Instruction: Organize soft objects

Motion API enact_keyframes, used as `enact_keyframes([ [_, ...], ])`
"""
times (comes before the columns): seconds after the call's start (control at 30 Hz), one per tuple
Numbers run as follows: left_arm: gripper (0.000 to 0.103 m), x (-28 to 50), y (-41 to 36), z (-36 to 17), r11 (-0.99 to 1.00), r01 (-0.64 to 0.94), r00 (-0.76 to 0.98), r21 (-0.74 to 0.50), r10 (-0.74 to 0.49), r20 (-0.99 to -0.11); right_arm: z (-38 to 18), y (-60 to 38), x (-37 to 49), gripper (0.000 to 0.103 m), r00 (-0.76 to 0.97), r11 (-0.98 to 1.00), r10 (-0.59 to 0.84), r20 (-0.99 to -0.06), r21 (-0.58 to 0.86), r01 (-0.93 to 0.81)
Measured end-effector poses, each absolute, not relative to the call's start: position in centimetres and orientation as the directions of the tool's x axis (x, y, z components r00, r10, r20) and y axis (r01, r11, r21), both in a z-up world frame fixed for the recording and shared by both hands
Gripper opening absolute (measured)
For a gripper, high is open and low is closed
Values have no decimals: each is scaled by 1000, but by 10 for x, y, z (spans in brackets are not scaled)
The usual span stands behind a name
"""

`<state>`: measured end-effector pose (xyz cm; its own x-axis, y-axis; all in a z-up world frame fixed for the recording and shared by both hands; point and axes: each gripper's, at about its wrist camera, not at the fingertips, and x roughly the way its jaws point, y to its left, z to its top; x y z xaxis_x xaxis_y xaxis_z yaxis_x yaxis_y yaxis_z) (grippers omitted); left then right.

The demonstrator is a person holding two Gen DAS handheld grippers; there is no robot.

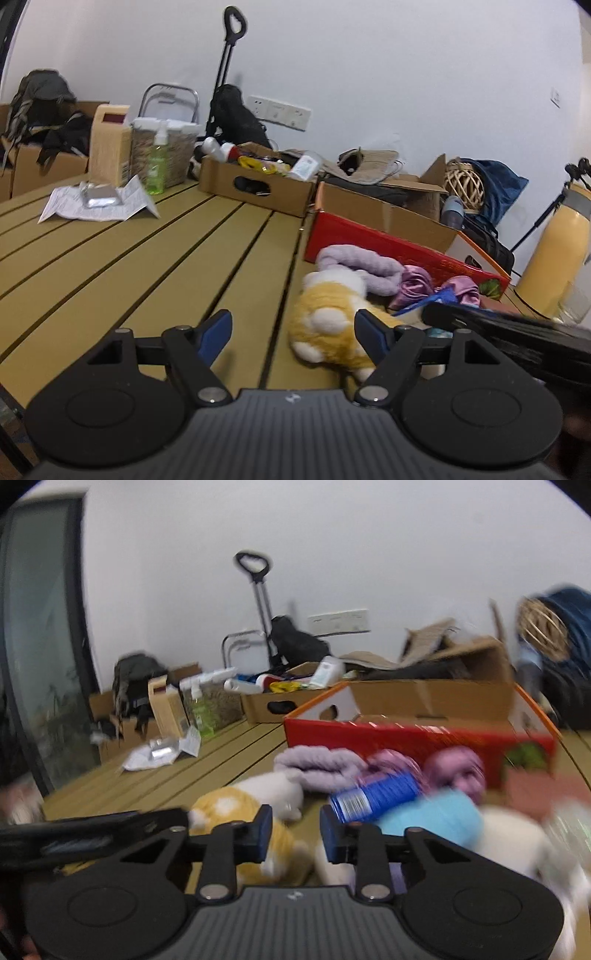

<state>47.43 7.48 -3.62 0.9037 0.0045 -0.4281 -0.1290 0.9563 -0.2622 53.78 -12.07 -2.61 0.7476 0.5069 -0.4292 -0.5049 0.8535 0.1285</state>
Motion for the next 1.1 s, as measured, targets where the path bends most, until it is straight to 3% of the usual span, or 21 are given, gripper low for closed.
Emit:
enact_keyframes([
  [0.13,76,472,90,-37,947,-146,915,-287,19,-403,-35,-93,542,11,655,769,605,-452,120,-627],
  [0.2,76,475,96,-39,940,-143,918,-309,10,-395,-36,-87,541,12,584,712,676,-450,195,-674],
  [0.3,76,485,101,-42,936,-127,911,-329,-21,-412,-34,-89,534,19,613,736,653,-444,181,-653],
  [0.47,77,491,107,-47,914,-83,894,-397,-108,-436,-34,-108,538,21,653,786,606,-455,218,-578],
  [0.57,77,498,110,-43,918,-79,904,-387,-98,-417,-34,-117,541,23,629,770,634,-450,295,-566],
  [0.63,79,508,120,-36,921,-79,914,-380,-85,-397,-32,-118,530,35,609,741,669,-427,323,-588],
  [0.67,82,516,124,-33,924,-57,916,-377,-102,-389,-30,-113,523,50,599,729,682,-420,325,-602],
  [0.7,86,528,128,-30,925,-4,904,-380,-159,-397,-30,-104,519,62,589,719,692,-418,322,-616],
  [0.73,86,542,131,-30,918,62,876,-391,-237,-420,-31,-97,516,64,582,713,697,-419,316,-626],
  [0.8,78,567,135,-37,880,161,791,-447,-386,-474,-35,-79,514,64,569,709,698,-435,309,-634],
  [0.83,59,577,136,-43,867,166,750,-470,-420,-511,-38,-72,514,63,567,711,693,-445,297,-637],
  [0.9,56,577,141,-48,843,126,725,-523,-438,-532,-43,-65,515,48,587,750,644,-491,253,-611],
  [1.0,52,543,143,-40,841,74,766,-536,-393,-509,-36,-94,510,49,656,803,593,-467,279,-526],
  [1.1,56,519,137,-38,826,78,768,-559,-408,-495,-26,-119,502,48,724,851,526,-447,271,-451],
])
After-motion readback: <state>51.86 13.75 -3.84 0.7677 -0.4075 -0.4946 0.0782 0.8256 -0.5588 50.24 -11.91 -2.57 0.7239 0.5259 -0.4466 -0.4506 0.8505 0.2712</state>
